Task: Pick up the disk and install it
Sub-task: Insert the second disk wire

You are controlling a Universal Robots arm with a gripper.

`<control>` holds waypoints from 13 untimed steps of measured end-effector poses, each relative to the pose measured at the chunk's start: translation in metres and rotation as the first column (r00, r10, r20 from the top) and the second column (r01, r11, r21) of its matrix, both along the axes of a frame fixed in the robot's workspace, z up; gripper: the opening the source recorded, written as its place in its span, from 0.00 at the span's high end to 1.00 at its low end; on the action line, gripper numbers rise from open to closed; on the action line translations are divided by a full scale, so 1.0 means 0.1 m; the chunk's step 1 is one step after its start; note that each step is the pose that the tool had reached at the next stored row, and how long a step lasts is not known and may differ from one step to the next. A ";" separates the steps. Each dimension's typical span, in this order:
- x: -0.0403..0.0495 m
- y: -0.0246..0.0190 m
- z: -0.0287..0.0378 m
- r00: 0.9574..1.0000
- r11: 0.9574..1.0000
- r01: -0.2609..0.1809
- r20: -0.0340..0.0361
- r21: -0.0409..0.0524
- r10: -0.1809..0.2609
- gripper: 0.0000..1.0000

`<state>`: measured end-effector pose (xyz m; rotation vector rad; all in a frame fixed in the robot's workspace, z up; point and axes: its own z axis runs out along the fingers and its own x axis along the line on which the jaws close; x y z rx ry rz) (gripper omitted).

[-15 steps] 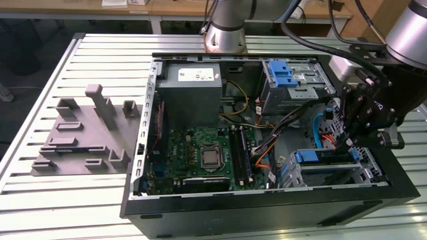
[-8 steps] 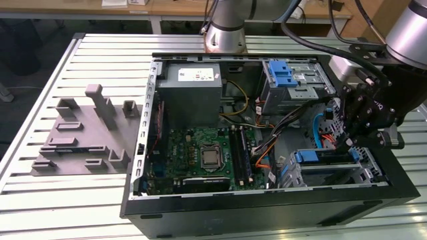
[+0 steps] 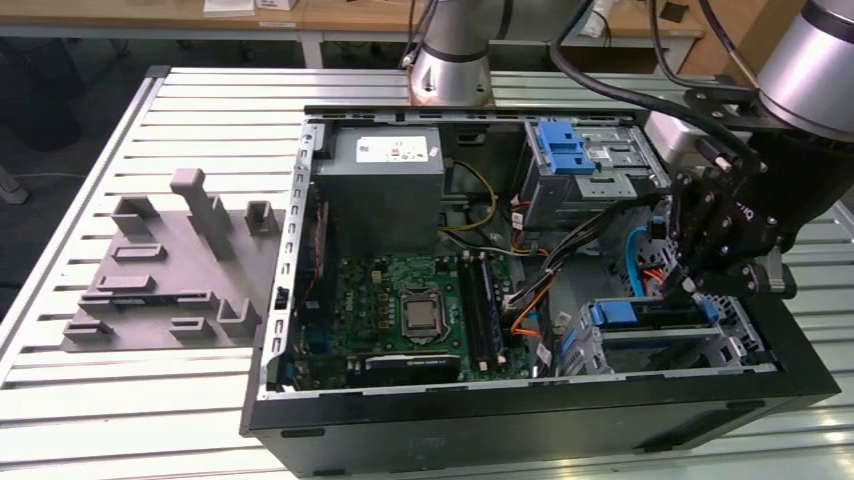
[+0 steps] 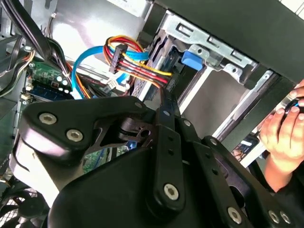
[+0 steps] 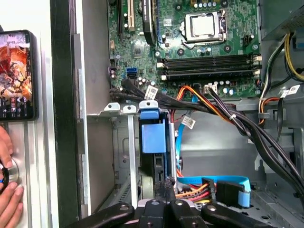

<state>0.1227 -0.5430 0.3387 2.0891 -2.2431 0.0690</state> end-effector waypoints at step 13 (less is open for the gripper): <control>-0.073 0.017 0.173 1.000 1.000 0.000 0.003 0.000 0.000 0.89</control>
